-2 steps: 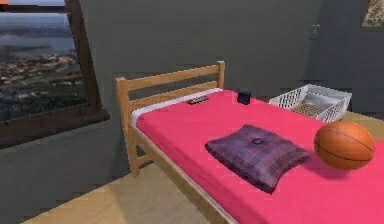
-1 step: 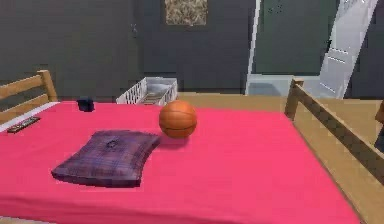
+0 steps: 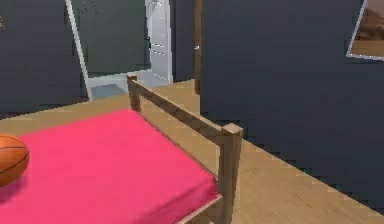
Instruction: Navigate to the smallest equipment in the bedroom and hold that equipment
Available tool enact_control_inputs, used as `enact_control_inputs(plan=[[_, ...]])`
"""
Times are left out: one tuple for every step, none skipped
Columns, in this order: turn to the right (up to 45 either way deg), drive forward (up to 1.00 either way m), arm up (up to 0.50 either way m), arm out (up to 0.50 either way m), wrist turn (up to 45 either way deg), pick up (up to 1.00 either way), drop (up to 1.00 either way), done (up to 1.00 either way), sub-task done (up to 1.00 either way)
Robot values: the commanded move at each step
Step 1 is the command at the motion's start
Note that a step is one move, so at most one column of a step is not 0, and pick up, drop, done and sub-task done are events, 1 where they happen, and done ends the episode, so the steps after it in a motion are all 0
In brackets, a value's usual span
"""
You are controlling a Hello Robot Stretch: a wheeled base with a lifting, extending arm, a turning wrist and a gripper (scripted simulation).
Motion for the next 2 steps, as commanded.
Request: enact_control_inputs(plan=[[30.0,0.00,0.00,0.00,0.0,0.00,0.00,0.00,0.00],[0.0,0.80,0.00,0.00,0.0,0.00,0.00,0.00,0.00]])
